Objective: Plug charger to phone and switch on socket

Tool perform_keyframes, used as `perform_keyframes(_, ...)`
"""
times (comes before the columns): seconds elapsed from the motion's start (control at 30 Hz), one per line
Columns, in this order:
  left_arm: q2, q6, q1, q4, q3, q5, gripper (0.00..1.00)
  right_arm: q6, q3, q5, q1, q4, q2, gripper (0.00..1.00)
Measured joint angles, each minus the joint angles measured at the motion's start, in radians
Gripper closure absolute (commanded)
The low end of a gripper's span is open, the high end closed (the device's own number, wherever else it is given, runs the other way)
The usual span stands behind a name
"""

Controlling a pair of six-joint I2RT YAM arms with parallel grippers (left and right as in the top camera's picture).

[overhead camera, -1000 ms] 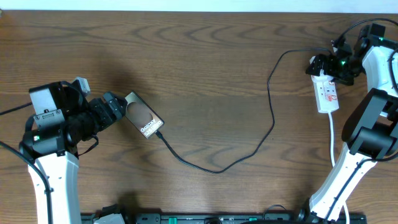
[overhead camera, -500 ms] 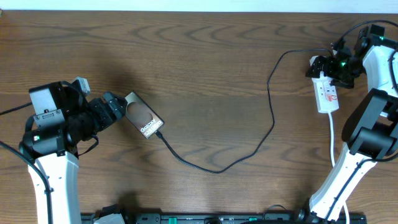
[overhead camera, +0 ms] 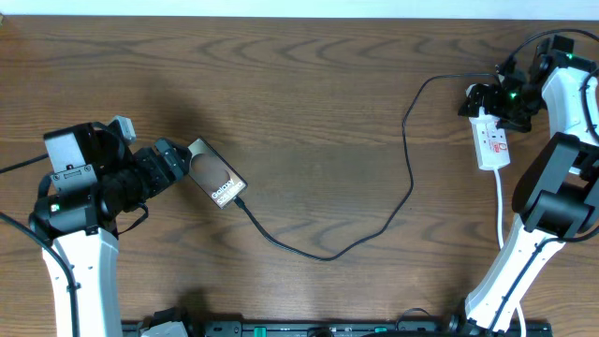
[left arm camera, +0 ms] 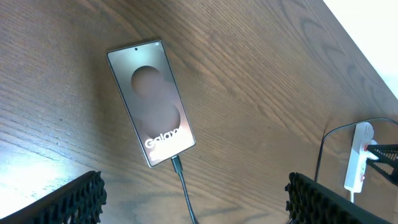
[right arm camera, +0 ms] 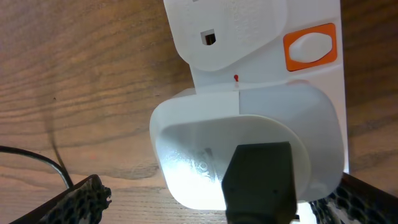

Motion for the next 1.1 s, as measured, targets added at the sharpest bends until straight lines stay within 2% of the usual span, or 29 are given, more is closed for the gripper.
perform_keyframes(0.27, 0.000, 0.000, 0.000, 0.000, 0.000, 0.000, 0.09, 0.037, 0.021, 0.045, 0.014, -0.016, 0.008, 0.01)
perform_keyframes(0.47, 0.000, 0.000, 0.000, 0.000, 0.000, 0.000, 0.09, 0.071, 0.146, 0.026, 0.011, -0.155, 0.008, 0.01)
perform_keyframes(0.57, 0.000, 0.000, 0.000, 0.000, 0.000, 0.000, 0.09, 0.098, 0.198, 0.074, 0.006, -0.198, -0.066, 0.01)
perform_keyframes(0.67, 0.000, 0.000, 0.000, 0.000, 0.000, 0.000, 0.09, 0.169, 0.214, 0.207, 0.007, -0.270, -0.235, 0.01)
perform_keyframes(0.8, 0.000, 0.000, 0.000, -0.001, 0.000, 0.000, 0.09, 0.214, 0.238, 0.280, 0.020, -0.316, -0.437, 0.01)
perform_keyframes(0.93, 0.000, 0.000, 0.000, 0.000, 0.000, 0.000, 0.09, 0.231, 0.246, 0.299, 0.029, -0.348, -0.504, 0.01)
perform_keyframes(1.1, 0.000, 0.000, 0.000, 0.000, 0.000, 0.000, 0.09, 0.232, 0.245, 0.310, 0.029, -0.354, -0.501, 0.01)
